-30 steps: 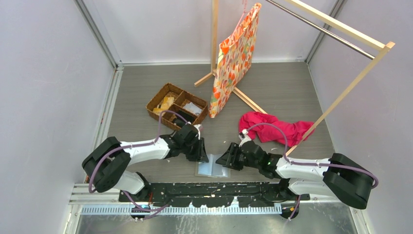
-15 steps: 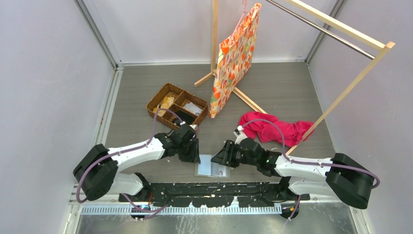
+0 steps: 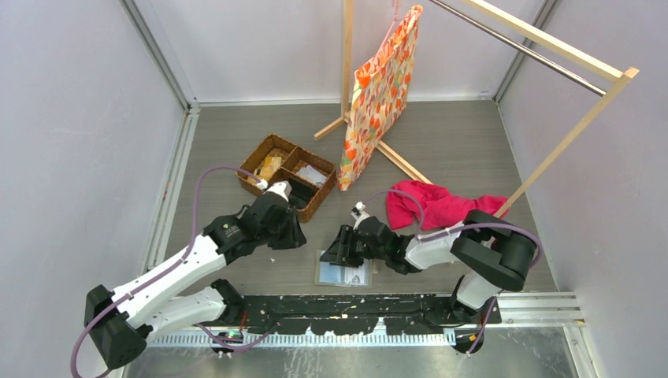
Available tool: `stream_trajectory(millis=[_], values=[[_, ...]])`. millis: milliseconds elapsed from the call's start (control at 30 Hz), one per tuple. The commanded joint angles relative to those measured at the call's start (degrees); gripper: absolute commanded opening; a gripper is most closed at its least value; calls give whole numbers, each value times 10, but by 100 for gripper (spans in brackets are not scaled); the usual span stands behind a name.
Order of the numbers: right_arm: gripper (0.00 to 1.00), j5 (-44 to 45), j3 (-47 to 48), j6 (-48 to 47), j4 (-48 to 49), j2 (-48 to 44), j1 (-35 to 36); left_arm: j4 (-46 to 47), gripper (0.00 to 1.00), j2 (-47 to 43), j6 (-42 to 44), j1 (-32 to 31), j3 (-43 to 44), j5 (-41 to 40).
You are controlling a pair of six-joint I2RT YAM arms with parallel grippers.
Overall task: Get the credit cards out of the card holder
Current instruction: Remove the credit card from the card holder.
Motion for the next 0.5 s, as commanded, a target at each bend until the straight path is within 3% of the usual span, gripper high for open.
stream_trajectory(millis=[0, 100, 333, 467], values=[[48, -11, -3, 33, 107, 1, 3, 10, 34, -32, -20, 3, -24, -2], [47, 25, -37, 32, 50, -78, 4, 58, 34, -36, -21, 3, -40, 57], [45, 162, -95, 15, -228, -363, 9, 218, 34, 17, -44, -4, -72, 205], [41, 174, -119, 26, -286, -444, 9, 332, 35, 70, -71, -10, -95, 267]])
